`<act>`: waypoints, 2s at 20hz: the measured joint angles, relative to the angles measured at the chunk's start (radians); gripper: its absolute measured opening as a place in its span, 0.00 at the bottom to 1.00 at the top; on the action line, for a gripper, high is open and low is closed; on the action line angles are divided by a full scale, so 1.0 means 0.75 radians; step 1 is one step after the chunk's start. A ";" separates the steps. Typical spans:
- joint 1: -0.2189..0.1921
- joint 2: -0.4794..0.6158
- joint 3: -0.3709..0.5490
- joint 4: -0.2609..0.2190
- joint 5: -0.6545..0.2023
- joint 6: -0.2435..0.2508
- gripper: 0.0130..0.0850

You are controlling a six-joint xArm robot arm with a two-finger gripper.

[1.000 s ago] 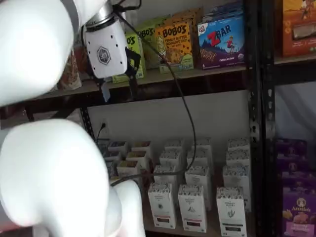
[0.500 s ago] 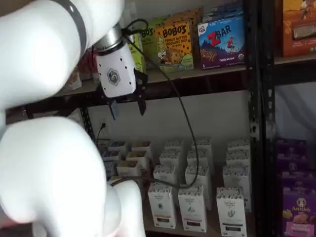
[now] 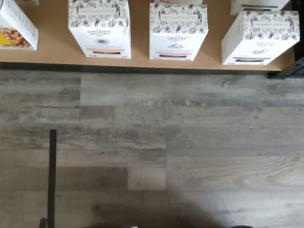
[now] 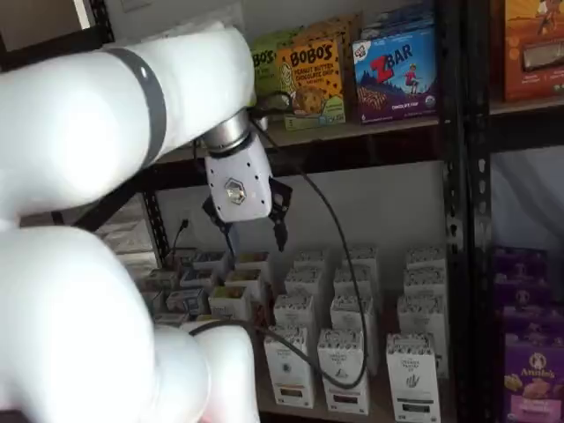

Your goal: Pick up the white box with a green strip in the middle, on the bottom shelf, the sixth box from the left

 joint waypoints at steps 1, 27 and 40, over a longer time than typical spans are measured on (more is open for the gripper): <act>-0.019 0.000 0.026 0.005 -0.034 -0.019 1.00; -0.317 0.848 0.342 0.069 -1.254 -0.347 1.00; -0.293 1.338 0.189 -0.012 -1.622 -0.249 1.00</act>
